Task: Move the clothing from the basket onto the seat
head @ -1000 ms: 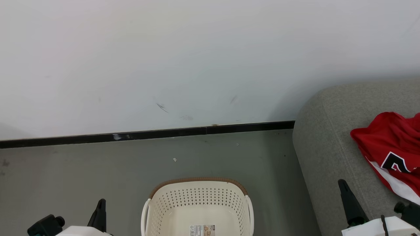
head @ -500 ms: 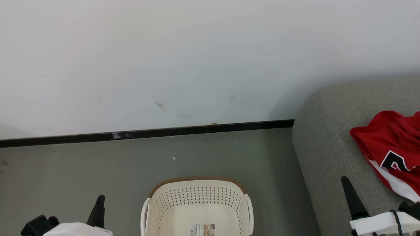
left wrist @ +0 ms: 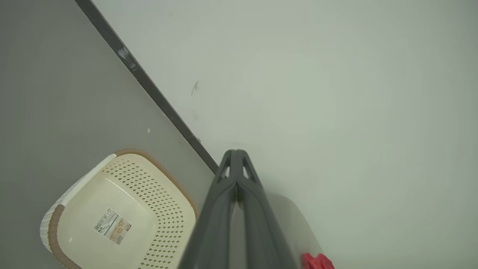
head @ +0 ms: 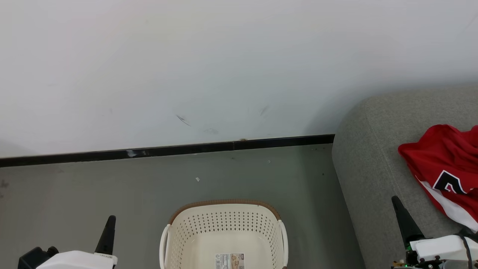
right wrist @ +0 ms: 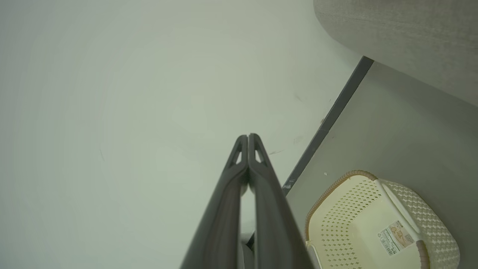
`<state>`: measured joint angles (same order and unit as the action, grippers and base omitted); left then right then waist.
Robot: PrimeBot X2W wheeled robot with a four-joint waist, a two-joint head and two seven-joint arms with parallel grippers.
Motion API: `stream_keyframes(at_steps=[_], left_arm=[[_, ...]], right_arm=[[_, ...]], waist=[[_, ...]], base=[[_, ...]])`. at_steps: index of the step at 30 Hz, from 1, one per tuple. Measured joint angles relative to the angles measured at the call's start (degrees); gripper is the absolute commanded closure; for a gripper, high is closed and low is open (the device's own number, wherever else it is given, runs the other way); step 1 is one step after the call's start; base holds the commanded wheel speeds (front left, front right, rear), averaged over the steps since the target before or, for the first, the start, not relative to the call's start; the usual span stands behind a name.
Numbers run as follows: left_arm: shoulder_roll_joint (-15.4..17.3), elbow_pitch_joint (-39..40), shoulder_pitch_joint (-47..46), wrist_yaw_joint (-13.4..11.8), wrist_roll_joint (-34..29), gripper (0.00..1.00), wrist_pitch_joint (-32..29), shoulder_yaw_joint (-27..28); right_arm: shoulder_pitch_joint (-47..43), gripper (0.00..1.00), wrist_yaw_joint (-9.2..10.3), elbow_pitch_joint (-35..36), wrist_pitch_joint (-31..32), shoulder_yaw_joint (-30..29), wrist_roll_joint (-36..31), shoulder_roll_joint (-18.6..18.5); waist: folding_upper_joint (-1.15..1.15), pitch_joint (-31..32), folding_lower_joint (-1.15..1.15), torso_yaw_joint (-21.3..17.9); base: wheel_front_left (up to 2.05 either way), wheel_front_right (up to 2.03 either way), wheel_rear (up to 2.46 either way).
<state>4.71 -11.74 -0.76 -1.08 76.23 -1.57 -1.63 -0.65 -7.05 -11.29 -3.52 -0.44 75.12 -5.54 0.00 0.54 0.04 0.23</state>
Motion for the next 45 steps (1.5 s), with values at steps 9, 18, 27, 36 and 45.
stream_keyframes(at_steps=[9,18,27,36,45], left_arm=[[-1.02,-0.1,-0.7,1.85,5.45,1.0,-1.75,2.18],[-1.9,-0.15,-1.26,3.83,11.34,1.0,-3.13,4.36],[-2.68,-0.26,-1.68,5.27,15.51,1.0,-4.43,6.0],[-2.71,-0.41,-2.27,5.34,15.53,1.0,-4.43,6.11],[-2.71,-0.54,-2.27,5.35,15.53,1.0,-4.43,6.13]], right_arm=[[1.88,1.0,0.0,-0.99,1.18,0.05,8.47,-0.64],[2.48,1.0,0.0,-2.35,2.52,0.14,16.75,-1.21],[4.5,1.0,0.0,-3.3,3.53,0.24,23.19,-1.83],[4.5,1.0,0.0,-3.59,3.53,0.33,23.19,-1.85],[4.5,1.0,0.0,-3.69,3.53,0.37,23.19,-1.85]], waist=[[0.0,-0.2,0.0,-0.09],[0.0,-0.39,-0.01,-0.17],[0.0,-0.52,-0.01,-0.23],[0.0,-0.52,-0.01,-0.24],[0.0,-0.51,-0.01,-0.24]], base=[[0.0,0.0,0.0],[0.0,0.0,0.0],[0.0,0.0,0.0],[0.0,0.0,0.0],[0.0,0.0,0.0]])
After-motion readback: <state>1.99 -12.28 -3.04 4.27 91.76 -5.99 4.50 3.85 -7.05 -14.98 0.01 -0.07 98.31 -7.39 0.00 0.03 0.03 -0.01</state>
